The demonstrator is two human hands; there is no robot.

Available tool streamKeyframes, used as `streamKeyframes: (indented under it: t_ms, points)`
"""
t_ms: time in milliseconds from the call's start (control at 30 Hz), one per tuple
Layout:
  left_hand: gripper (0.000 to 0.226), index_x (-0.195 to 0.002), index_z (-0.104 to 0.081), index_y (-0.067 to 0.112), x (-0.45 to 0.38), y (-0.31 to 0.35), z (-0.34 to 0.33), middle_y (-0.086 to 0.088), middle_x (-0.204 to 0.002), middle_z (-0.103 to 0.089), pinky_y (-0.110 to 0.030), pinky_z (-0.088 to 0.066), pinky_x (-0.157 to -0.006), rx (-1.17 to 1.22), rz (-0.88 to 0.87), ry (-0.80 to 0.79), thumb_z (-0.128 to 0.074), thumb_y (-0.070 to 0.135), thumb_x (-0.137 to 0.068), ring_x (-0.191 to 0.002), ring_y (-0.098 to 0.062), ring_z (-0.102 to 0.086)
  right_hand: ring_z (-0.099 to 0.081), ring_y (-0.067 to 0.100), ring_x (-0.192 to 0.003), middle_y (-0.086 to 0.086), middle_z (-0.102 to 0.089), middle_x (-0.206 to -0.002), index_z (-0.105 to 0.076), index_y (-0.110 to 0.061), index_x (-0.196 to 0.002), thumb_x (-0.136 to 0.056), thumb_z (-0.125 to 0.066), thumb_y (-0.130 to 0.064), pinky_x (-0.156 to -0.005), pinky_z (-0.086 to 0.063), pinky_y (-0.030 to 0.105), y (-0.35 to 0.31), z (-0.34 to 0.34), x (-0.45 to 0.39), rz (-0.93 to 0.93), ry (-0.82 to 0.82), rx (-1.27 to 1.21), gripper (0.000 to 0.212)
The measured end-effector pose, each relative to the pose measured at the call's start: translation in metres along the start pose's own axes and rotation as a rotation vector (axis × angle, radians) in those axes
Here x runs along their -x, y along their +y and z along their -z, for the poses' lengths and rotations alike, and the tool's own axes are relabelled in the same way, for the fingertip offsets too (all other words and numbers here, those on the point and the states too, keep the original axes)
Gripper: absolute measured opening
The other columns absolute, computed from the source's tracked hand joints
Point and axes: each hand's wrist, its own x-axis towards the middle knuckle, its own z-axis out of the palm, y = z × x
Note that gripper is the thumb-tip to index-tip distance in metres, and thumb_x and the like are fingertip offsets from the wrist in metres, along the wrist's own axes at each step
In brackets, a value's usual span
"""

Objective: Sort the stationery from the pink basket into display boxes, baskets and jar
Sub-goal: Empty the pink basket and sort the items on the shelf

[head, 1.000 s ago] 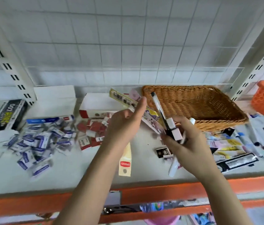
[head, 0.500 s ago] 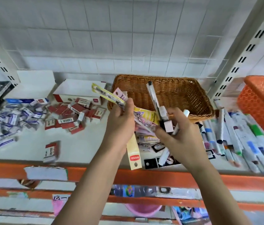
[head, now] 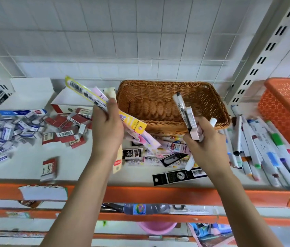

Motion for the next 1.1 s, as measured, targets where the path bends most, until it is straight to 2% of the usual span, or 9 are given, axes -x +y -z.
streamKeyframes:
  t_ms: [67,167,300,400,633,700,800,933,1100]
  points:
    - [0.022,-0.079,-0.037,0.021,-0.001,0.010,0.005,-0.002,-0.063,-0.044,-0.014,-0.039,-0.048,-0.079,-0.150,-0.086,-0.041,0.026,-0.100,-0.049,-0.002,-0.052,-0.047,0.000,-0.050,-0.008,-0.047,-0.051,-0.051,-0.016,-0.092,-0.081,-0.064,-0.004,-0.048,-0.033,0.008,0.001,0.001,0.000,-0.004,0.013,-0.015,0.021]
    - [0.008,-0.102,-0.037,0.025,-0.002,0.020,0.006,-0.011,-0.079,-0.056,-0.025,-0.047,-0.047,-0.176,-0.262,-0.419,-0.044,0.028,-0.098,-0.059,-0.015,-0.063,-0.047,0.000,-0.047,-0.018,-0.055,-0.054,-0.050,-0.019,-0.091,-0.082,-0.064,-0.004,-0.044,-0.032,0.008,0.001,0.006,-0.002,0.007,0.044,-0.071,0.022]
    - [0.029,-0.121,-0.034,0.015,0.014,0.014,-0.012,0.005,-0.088,-0.049,-0.015,-0.042,-0.042,-0.480,-0.407,-0.784,-0.048,0.020,-0.096,-0.054,-0.007,-0.050,-0.050,0.002,-0.051,-0.019,-0.057,-0.059,-0.054,-0.020,-0.091,-0.081,-0.064,-0.013,-0.046,-0.032,0.011,0.004,0.017,-0.002,0.001,0.105,-0.092,0.015]
    - [0.030,-0.120,-0.035,0.013,0.024,-0.010,-0.023,0.001,-0.086,-0.049,-0.034,-0.040,-0.052,-0.748,-0.626,-0.785,-0.050,0.016,-0.095,-0.062,-0.020,-0.051,-0.049,0.012,-0.051,-0.003,-0.058,-0.062,-0.056,-0.021,-0.096,-0.077,-0.059,-0.020,-0.045,-0.032,0.016,0.015,0.029,0.001,-0.056,0.173,-0.091,0.019]
    - [0.043,-0.125,-0.047,0.014,0.035,-0.040,-0.038,-0.010,-0.086,-0.058,-0.025,-0.036,-0.046,-0.967,-1.017,-0.714,-0.047,0.037,-0.089,-0.061,-0.025,-0.059,-0.056,0.039,-0.055,0.024,-0.057,-0.070,-0.050,-0.017,-0.098,-0.078,-0.055,-0.031,-0.049,-0.045,0.047,0.034,0.045,0.008,-0.142,0.190,-0.057,0.025]
    - [0.043,-0.130,-0.039,0.020,0.037,-0.045,-0.039,-0.011,-0.098,-0.054,-0.034,-0.047,-0.060,-0.957,-1.001,-0.771,-0.054,0.027,-0.090,-0.077,-0.028,-0.059,-0.052,0.039,-0.053,0.027,-0.056,-0.071,-0.051,-0.018,-0.098,-0.083,-0.058,-0.028,-0.046,-0.041,0.041,0.035,0.046,0.011,-0.143,0.170,-0.046,0.019]
    - [0.047,-0.142,-0.024,0.033,0.037,-0.058,-0.034,-0.006,-0.130,-0.041,-0.039,-0.035,-0.088,-1.040,-0.986,-0.850,-0.041,0.023,-0.099,-0.113,-0.028,-0.044,-0.046,0.037,-0.050,0.026,-0.057,-0.071,-0.053,-0.021,-0.101,-0.088,-0.060,-0.020,-0.045,-0.031,0.029,0.035,0.049,0.015,-0.143,0.123,-0.019,0.015]
    - [0.049,-0.139,-0.031,0.041,0.033,-0.051,-0.028,-0.003,-0.142,-0.038,-0.044,-0.032,-0.097,-0.966,-0.887,-0.932,-0.030,0.050,-0.091,-0.126,-0.026,-0.038,-0.051,0.027,-0.047,0.016,-0.062,-0.069,-0.055,-0.019,-0.111,-0.088,-0.060,-0.028,-0.045,-0.038,0.031,0.033,0.047,0.017,-0.168,0.082,0.049,0.025]
    - [0.035,-0.114,-0.063,0.021,0.035,-0.047,-0.022,0.005,-0.110,-0.063,-0.034,-0.044,-0.085,-0.732,-0.914,-0.911,-0.039,0.035,-0.094,-0.100,-0.016,-0.058,-0.052,0.023,-0.045,0.011,-0.058,-0.061,-0.056,-0.021,-0.111,-0.089,-0.061,-0.031,-0.045,-0.039,0.032,0.024,0.041,0.023,-0.195,0.059,0.016,0.025]
